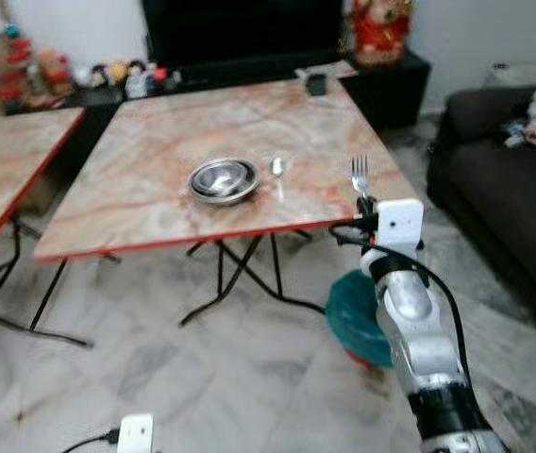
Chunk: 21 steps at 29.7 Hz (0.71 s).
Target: Setting the table
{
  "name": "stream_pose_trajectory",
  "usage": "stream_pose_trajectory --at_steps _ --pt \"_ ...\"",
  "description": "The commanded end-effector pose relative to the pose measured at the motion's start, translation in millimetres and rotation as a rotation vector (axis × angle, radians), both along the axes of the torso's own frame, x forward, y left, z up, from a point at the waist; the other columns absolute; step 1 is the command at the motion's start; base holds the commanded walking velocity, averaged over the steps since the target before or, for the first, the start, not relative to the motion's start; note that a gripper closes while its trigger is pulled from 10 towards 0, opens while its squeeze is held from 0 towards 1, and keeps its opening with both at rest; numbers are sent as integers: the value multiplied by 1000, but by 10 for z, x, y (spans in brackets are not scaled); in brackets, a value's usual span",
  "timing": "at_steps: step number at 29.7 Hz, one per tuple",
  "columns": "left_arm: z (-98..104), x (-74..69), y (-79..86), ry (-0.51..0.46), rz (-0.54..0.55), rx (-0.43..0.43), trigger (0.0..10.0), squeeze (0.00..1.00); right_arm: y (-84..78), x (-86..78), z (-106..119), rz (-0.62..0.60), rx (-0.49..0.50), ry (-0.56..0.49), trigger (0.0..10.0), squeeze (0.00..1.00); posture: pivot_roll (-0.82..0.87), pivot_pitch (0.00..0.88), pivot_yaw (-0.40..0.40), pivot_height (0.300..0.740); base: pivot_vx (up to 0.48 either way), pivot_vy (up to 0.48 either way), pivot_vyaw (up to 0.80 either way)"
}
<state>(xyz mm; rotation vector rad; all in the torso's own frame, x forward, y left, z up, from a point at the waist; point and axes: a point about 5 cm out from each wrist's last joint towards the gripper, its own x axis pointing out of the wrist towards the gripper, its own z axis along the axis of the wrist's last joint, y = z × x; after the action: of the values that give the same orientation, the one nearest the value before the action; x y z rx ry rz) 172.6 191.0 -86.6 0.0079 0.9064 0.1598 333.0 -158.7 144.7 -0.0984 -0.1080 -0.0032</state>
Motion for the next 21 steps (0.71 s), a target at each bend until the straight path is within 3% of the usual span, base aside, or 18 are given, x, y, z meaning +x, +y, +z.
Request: stream_pose_trajectory --at_steps 1,21 --pt "-20 -74 101 25 17 15 10000 0 161 23 40 43 8 -8 10000 0 -24 1 65 740 424 0 0" --pt "-29 -90 87 32 3 18 10000 0 269 -1 22 104 -25 -18 10000 0 -19 0 64 740 422 0 0"
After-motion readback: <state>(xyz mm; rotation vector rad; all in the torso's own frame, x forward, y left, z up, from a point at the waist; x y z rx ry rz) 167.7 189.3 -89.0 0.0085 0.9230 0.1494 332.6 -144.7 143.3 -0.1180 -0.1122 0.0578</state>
